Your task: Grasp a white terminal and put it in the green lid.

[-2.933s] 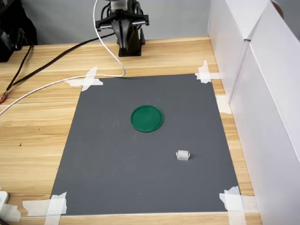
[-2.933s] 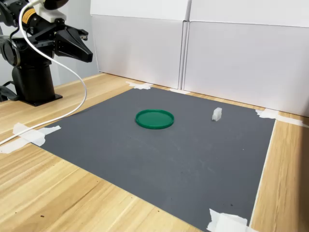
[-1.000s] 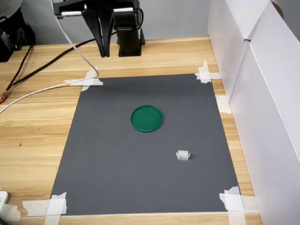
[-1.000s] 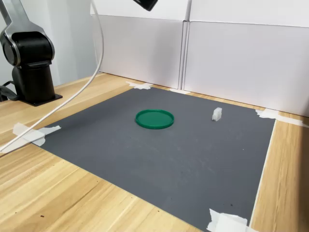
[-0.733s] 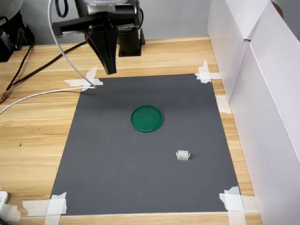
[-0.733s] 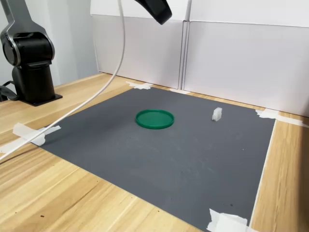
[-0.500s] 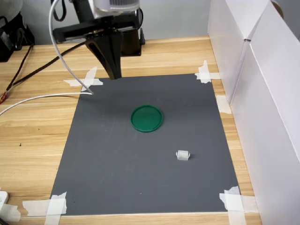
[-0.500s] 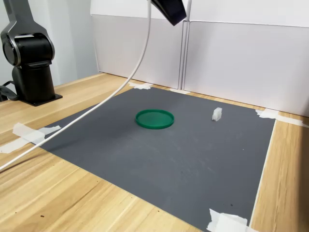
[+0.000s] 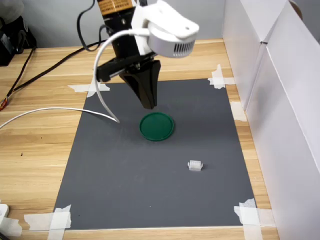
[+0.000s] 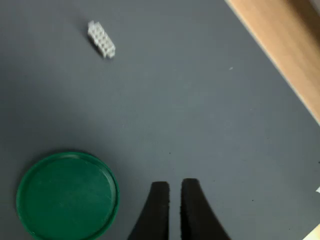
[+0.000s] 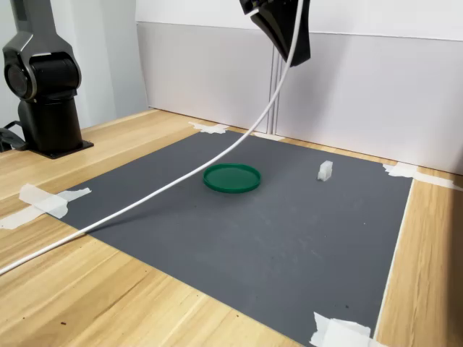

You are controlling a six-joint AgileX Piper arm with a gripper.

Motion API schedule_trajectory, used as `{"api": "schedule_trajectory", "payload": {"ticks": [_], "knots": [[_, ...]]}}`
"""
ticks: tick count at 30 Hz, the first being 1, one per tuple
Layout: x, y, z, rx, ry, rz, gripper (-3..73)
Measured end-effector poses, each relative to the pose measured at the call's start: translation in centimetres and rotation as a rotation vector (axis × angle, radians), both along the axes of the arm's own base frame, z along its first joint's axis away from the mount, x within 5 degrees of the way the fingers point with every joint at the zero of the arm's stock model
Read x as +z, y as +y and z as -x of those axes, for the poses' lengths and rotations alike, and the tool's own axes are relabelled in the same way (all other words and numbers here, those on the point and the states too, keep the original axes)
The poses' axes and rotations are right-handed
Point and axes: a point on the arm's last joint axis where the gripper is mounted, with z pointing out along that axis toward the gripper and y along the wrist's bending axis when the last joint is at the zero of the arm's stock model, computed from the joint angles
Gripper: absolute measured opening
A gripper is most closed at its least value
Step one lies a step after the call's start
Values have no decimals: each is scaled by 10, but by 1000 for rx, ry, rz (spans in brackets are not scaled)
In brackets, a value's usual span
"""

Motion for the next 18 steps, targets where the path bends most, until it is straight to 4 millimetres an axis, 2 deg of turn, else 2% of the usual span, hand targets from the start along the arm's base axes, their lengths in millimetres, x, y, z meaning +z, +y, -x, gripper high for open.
{"api": "schedule_trajectory", "payload": {"ticks": [5,13,18], "knots": [[-13,8,-7,15,29,8,181],[-13,10,-16,-31,-19,-36,245],[-19,11,-25,-104,5,-70,392]]}}
